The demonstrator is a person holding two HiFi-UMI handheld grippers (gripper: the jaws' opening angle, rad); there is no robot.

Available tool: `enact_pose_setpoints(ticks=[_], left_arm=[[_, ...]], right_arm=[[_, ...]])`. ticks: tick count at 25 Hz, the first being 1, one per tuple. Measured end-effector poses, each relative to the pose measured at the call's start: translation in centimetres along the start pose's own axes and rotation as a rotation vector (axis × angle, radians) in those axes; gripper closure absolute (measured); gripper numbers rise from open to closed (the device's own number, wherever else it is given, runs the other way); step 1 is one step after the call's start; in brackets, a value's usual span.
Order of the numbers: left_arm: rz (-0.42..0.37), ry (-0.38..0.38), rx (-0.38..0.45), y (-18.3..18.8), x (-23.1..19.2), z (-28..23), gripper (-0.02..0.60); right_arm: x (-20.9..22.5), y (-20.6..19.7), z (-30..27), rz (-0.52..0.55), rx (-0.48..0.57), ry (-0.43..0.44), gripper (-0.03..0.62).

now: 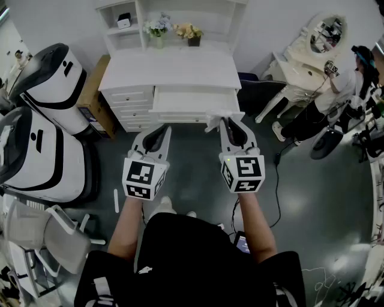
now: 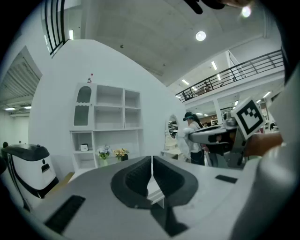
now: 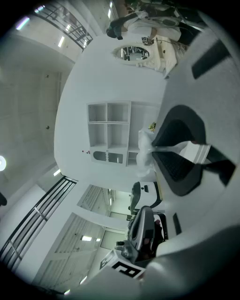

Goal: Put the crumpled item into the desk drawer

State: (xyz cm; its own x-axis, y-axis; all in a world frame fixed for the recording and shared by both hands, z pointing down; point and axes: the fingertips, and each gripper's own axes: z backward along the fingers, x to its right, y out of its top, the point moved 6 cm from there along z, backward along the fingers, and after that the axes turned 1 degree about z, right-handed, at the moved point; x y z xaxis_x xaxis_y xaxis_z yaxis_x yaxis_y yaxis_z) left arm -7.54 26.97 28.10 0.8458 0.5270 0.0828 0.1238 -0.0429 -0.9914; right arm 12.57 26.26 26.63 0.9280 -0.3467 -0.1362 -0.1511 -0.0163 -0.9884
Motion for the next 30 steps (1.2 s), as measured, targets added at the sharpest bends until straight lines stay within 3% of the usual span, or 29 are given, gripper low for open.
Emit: enact_pose_setpoints(ticks=[17,30], left_arm=[[0.027,0.034,0.001,-0.6,1.5,0.8,0.571],[0.049,0.041,0.006,-1.0,-1.4,-2.6,0.571]], right_arm=[[0.3,-0.6,2.3,-0.009,0.026,0.019,0.563],[0.7,-0.8,-2.4,0.008,0.019,0.035,0.562]])
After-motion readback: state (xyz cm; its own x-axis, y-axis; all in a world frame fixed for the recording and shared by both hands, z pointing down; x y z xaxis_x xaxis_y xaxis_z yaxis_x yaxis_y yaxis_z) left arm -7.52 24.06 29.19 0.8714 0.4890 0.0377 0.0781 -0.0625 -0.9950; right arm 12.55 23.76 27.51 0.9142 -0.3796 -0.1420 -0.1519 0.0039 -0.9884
